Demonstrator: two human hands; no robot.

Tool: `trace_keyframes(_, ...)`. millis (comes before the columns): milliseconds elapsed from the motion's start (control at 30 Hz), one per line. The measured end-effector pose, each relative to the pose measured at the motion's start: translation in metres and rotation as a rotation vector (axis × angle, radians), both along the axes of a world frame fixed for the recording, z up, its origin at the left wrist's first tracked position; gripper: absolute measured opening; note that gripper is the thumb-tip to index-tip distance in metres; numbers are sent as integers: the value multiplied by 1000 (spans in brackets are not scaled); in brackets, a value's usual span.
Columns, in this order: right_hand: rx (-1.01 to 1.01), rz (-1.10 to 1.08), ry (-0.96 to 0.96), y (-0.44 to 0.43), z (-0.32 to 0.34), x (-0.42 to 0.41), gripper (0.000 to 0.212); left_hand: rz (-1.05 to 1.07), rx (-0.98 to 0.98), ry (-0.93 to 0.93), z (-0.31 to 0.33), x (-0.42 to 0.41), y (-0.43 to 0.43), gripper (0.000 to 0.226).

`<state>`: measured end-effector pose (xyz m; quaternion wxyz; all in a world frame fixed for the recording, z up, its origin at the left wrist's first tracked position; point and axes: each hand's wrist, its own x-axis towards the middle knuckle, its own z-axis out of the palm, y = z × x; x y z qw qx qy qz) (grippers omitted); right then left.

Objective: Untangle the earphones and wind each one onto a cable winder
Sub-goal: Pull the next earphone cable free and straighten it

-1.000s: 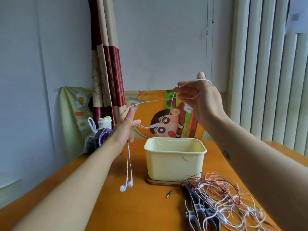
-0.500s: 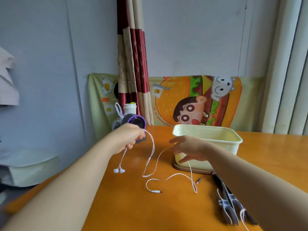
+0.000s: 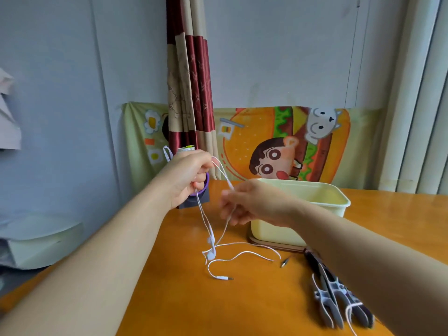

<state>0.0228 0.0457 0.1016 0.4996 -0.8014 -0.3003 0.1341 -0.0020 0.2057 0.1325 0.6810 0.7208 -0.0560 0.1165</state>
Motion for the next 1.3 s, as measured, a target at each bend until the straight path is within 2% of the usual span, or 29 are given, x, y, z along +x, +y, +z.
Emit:
trace_keyframes(133, 268, -236, 45, -29, 1, 18, 32, -39, 127, 35, -9, -7, 0, 26)
trace_keyframes(233, 301, -356, 63, -52, -6, 29, 34, -118, 320, 108, -20, -9, -2, 29)
trace_keyframes(300, 306, -442, 89, -67, -13, 36, 34, -131, 330, 123, -24, -11, -3, 25)
trace_keyframes(333, 284, -486, 95, -75, -19, 39, 34, -135, 258, 130, -27, -12, -4, 24)
trace_keyframes(400, 194, -527, 91, -88, -31, 42, 35, -143, -28, 136, -31, -13, -6, 24)
trace_keyframes(467, 105, -467, 108, -92, -48, 39, 35, -149, -315, 122, -34, -14, -10, 25)
trace_keyframes(533, 49, -381, 110, -92, -63, 34, 31, -154, -516, 103, -36, -12, -17, 27)
trace_keyframes(633, -7, -347, 49, -97, -73, 28, 19, -131, -665, 75, -37, -12, -30, 27)
trace_keyframes(733, -89, -368, -23, -112, -69, 22, 26, -38, -750, 6, -35, -9, -41, 25)
trace_keyframes(867, -512, -382, -299, -125, -70, 5, 11, 263, -898, -165, -32, -3, -52, 25)
trace_keyframes(967, -883, -254, -416, -124, -82, -9, 21, 341, -847, -146, -34, 0, -62, 24)
trace_keyframes(1033, -1033, -234, -461, -123, -89, -15, 27, 332, -738, -134, -39, 1, -72, 22)
trace_keyframes(1167, -1031, -273, -389, -117, -103, -16, 34, 281, -480, -187, -48, 5, -84, 21)
trace_keyframes(1300, -793, -277, -268, -112, -94, -11, 41, 196, -292, -142, -59, 10, -88, 23)
